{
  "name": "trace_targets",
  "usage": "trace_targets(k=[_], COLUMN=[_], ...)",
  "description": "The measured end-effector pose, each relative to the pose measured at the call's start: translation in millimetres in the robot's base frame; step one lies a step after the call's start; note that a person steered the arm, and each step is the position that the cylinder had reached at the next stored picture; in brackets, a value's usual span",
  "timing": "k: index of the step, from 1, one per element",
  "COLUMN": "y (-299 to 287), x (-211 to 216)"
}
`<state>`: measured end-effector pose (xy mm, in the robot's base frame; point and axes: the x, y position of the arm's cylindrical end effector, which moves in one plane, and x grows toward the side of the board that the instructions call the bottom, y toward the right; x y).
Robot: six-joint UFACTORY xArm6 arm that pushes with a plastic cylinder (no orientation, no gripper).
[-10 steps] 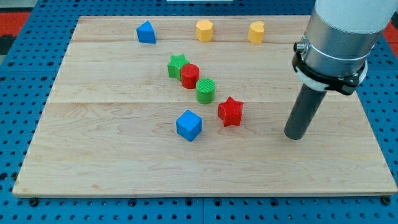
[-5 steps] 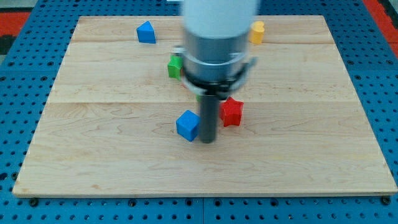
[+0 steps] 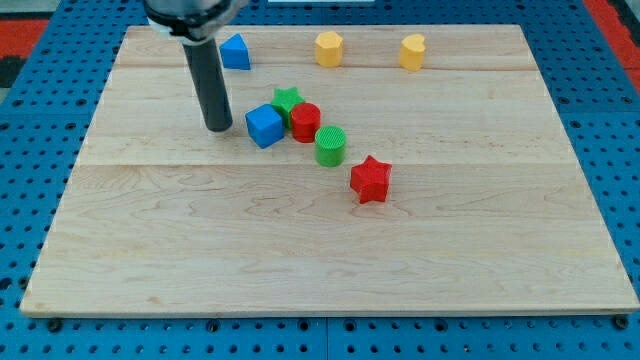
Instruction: Move the blue cube horizontally to the left side of the red circle
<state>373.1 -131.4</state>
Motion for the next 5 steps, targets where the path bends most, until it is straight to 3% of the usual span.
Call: trace_targets(k=[1,3,5], y=[5.0,129.5,78.9], x=[-19.7,-14.2,9.6])
